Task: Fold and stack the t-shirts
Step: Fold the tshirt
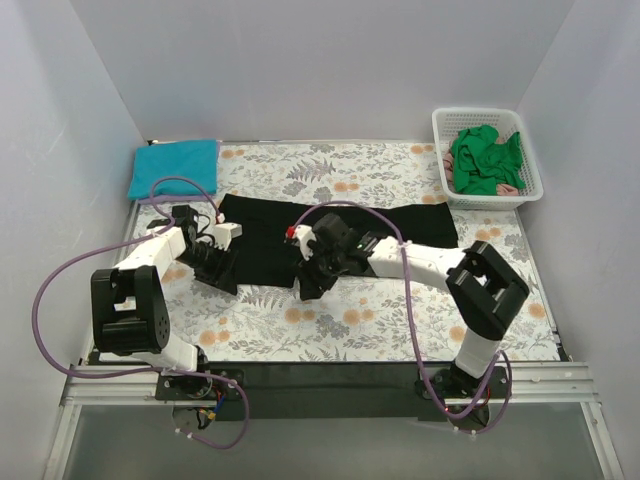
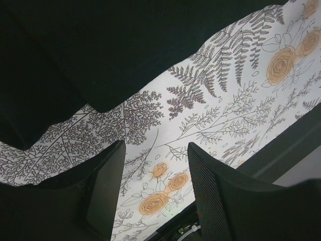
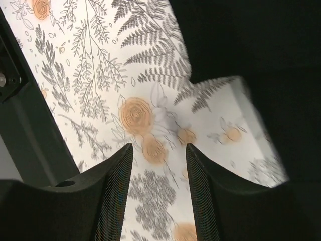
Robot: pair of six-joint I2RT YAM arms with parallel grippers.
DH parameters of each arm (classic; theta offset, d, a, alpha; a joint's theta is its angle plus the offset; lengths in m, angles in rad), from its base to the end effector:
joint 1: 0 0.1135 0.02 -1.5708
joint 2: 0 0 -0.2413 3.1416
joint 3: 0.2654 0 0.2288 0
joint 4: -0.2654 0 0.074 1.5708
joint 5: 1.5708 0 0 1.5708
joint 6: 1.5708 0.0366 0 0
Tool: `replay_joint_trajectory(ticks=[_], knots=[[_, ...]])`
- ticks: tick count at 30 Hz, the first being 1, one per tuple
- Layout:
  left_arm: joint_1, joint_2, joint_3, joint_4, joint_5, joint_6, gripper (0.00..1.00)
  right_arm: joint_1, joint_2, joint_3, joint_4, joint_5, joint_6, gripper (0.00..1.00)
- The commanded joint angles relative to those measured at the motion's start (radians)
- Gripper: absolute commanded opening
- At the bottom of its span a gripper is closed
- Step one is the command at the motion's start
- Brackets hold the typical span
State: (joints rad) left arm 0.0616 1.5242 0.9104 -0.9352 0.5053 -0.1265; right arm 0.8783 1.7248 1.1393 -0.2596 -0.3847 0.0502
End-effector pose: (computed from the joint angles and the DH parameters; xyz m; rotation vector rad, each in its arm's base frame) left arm 0.2268 -0.0038 0.1704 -0.2767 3.0243 -0.7847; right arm 0.2102 0.2749 0.1992 -1.1857 2.2344 0.8681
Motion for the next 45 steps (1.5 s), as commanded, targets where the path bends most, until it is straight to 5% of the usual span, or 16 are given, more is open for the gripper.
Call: replay_joint_trajectory(ticks=[1,16,23,29,45], knots=[[-0.002,-0.01,-0.007,0.021,0.018,-0.015,0.52,0.06,0.047,-0.047,0.25,0.082,0.155,0.54],[0.0,0.05,-0.041,0.099,-0.001,-0.056,0.52,0.097,0.216,-0.013,0.392,0.187,0.278,0.51],[0.001,0.063,-0.047,0.127,-0.027,-0.085,0.51,0.094,0.243,0.031,0.393,0.156,0.295,0.16],[0.0,0.077,-0.027,0.179,-0.059,-0.159,0.47,0.09,0.202,0.013,0.392,0.141,0.29,0.01],[-0.002,0.097,-0.022,0.251,-0.145,-0.226,0.41,0.056,0.182,0.043,0.396,0.006,0.306,0.01]])
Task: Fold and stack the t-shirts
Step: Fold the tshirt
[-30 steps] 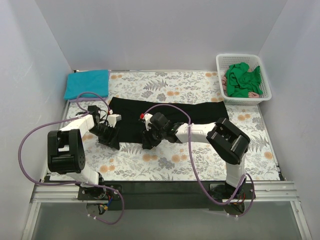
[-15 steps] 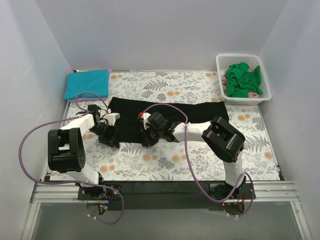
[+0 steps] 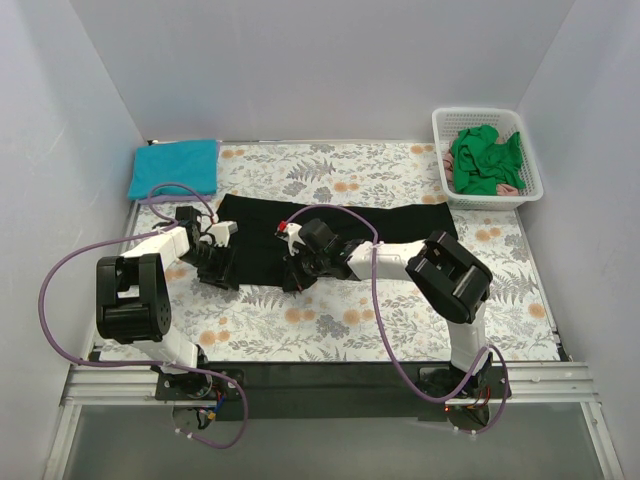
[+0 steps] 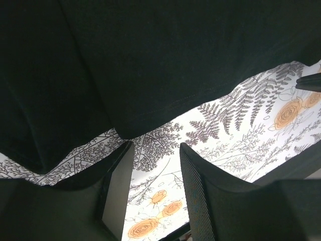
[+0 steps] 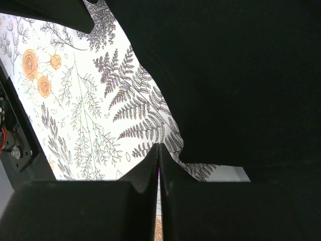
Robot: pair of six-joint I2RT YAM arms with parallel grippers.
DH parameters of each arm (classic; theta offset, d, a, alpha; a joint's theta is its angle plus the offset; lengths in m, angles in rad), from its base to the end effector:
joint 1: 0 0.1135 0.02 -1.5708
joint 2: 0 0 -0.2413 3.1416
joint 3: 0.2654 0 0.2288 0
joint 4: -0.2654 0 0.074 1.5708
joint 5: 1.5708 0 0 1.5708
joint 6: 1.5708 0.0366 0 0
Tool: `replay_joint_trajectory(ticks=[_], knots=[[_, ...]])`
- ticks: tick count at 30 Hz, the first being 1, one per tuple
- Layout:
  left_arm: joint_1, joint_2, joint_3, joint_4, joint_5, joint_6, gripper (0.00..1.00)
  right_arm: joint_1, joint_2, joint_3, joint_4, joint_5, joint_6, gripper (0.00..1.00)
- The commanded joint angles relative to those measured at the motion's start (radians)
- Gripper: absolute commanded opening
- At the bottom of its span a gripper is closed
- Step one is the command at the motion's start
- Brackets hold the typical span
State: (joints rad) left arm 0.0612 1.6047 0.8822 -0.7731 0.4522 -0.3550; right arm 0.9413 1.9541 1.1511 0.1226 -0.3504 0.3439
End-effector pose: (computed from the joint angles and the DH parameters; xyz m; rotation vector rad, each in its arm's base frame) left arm 0.2420 -0.0012 0.1471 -0.6048 2.9924 -0.7115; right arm 0.2200 0.3235 0.1519 -0.9096 2.2580 1.0374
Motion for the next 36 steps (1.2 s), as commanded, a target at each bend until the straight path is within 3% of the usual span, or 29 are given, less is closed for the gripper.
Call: replay_joint_trajectory(ticks=[1,9,14,24,36], knots=[[-0.001,0.017,0.008,0.093,-0.102,-0.002,0.41,-0.007,-0.047,0.032,0.012,-0.025,0.01,0.01],[-0.001,-0.005,-0.008,0.098,-0.164,0.001,0.4,-0.012,-0.073,-0.004,0.009,-0.016,0.012,0.01],[-0.004,-0.002,-0.002,0.106,-0.15,-0.016,0.4,-0.024,-0.107,-0.03,-0.023,-0.005,0.009,0.26],[-0.021,0.014,0.008,0.133,-0.164,-0.042,0.39,-0.044,-0.112,-0.063,-0.049,0.024,-0.003,0.51],[-0.047,0.009,-0.011,0.149,-0.147,-0.065,0.31,-0.027,-0.041,-0.039,-0.04,0.119,0.035,0.49]])
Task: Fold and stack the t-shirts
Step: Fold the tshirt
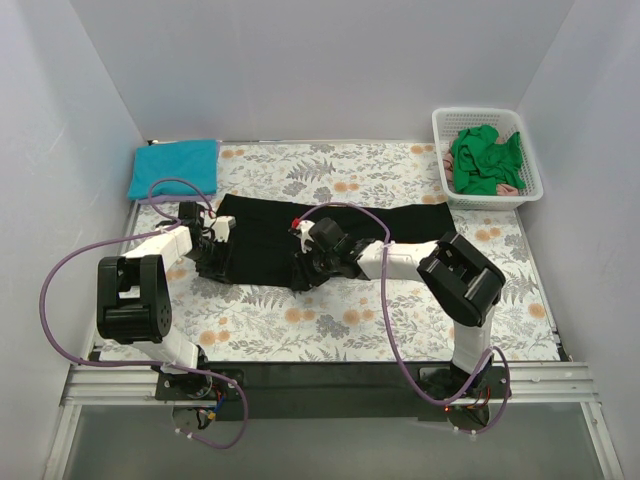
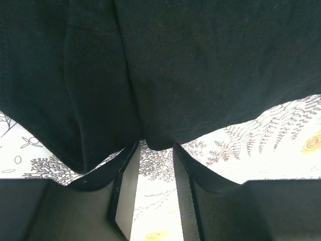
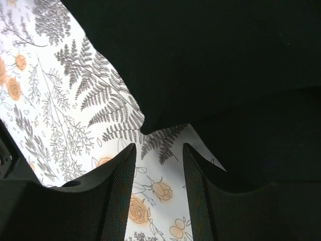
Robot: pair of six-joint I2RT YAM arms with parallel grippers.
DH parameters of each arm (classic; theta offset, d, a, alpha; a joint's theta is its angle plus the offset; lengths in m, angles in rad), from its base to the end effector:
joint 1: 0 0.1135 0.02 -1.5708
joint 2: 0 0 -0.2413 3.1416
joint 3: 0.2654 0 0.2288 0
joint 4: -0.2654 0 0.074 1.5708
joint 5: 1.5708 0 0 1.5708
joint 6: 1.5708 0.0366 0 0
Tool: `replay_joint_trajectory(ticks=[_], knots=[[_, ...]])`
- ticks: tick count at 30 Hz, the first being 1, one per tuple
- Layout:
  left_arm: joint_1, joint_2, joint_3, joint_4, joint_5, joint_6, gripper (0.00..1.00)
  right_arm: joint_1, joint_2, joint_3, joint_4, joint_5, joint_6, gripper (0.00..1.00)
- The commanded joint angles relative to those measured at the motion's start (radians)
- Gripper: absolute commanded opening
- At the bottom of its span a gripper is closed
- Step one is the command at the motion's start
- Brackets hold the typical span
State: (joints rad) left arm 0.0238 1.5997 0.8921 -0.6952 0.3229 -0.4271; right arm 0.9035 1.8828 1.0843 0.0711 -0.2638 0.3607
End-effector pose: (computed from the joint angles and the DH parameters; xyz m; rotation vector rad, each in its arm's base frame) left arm 0.2521 -0.0056 0.1496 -0.6299 2.9302 -0.5288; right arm 0.2232 0.2987 0.1542 -0.7987 2.3254 0.9133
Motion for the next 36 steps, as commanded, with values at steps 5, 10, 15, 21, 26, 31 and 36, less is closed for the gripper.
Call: replay_joint_trajectory(ticks=[5,10,15,21,26,31,36], knots=[[-0.01,0.022,-0.021,0.069,-0.005,0.007,0.26,0.015,0.075,0.054,0.03,0.012,0.041,0.49],[-0.01,0.025,-0.025,0.065,0.018,0.011,0.19,0.018,0.101,0.085,0.041,-0.023,0.064,0.48],[-0.01,0.013,-0.015,0.042,0.034,0.007,0.02,0.018,0.095,0.098,0.042,-0.051,0.064,0.17],[-0.01,-0.023,0.034,-0.027,0.065,-0.001,0.0,0.012,0.055,0.108,0.042,-0.074,0.061,0.01],[-0.01,-0.058,0.116,-0.124,0.1,-0.004,0.0,-0.012,0.015,0.12,0.042,-0.127,0.061,0.01],[-0.01,-0.044,0.223,-0.179,0.122,-0.009,0.0,-0.066,-0.002,0.147,0.039,-0.189,0.06,0.01],[-0.009,0.031,0.335,-0.175,0.157,-0.036,0.0,-0.13,0.004,0.177,0.039,-0.218,0.058,0.01]])
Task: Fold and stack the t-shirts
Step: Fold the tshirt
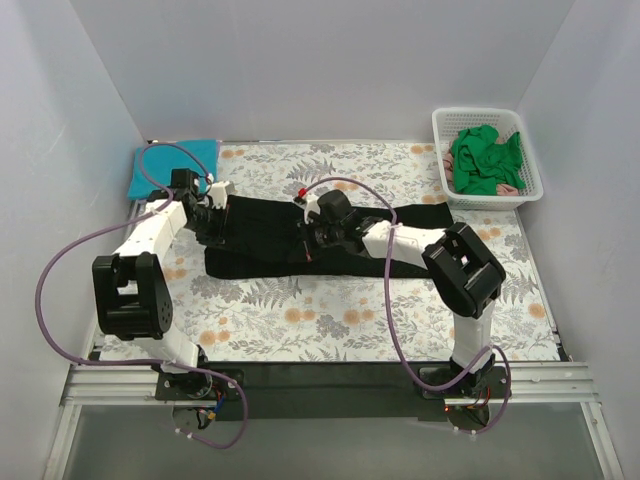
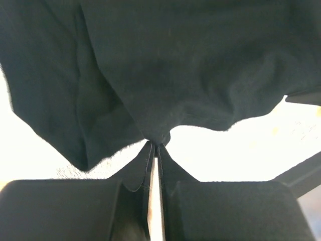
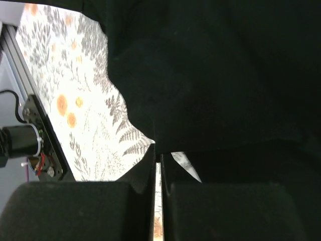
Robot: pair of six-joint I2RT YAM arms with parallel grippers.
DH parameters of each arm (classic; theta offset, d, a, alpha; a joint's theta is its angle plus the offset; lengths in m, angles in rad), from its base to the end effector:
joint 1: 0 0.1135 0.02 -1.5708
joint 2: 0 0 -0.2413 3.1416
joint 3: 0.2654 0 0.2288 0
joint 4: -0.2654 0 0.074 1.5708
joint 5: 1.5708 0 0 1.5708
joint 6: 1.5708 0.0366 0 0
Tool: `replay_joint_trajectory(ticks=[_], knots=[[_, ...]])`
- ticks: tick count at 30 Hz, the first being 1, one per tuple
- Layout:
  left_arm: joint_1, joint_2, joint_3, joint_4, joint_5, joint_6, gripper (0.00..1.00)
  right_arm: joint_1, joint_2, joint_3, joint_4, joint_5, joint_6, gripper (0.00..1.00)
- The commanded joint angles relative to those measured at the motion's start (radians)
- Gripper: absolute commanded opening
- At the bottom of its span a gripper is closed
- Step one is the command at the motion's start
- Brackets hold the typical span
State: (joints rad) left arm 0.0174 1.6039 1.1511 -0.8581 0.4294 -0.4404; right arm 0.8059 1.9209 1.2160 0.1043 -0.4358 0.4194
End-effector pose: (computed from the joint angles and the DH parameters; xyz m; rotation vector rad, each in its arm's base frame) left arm 0.2806 -0.0104 0.2084 -0.5773 2.8418 -0.6975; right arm 0.2646 0.2980 0.1822 -0.7163 2.2407 1.1315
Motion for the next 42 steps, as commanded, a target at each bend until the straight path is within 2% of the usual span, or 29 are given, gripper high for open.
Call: replay_joint_trajectory(ticks=[1,6,14,22,26,36,42], knots=[[-0.004,0.043,0.1,-0.004,0.06,-0.027,0.0,-0.042,-0.028,0.051,0.008,-0.049,-0.002,0.01],[-0.004,0.166,0.234,0.036,0.085,-0.049,0.0,-0.08,0.026,0.12,0.006,-0.084,-0.011,0.01],[-0.004,0.316,0.355,0.106,0.081,-0.066,0.0,-0.103,0.165,0.218,0.006,-0.109,-0.041,0.01],[-0.004,0.321,0.375,0.1,0.072,-0.064,0.0,-0.142,0.19,0.226,0.008,-0.125,-0.048,0.01],[-0.004,0.292,0.366,0.149,0.066,-0.067,0.0,-0.157,0.194,0.235,0.017,-0.146,-0.044,0.01],[-0.004,0.427,0.496,0.136,0.088,-0.078,0.0,-0.171,0.236,0.272,0.02,-0.178,-0.031,0.01],[-0.004,0.384,0.444,0.126,0.094,-0.078,0.0,-0.178,0.239,0.274,0.02,-0.199,-0.019,0.01]])
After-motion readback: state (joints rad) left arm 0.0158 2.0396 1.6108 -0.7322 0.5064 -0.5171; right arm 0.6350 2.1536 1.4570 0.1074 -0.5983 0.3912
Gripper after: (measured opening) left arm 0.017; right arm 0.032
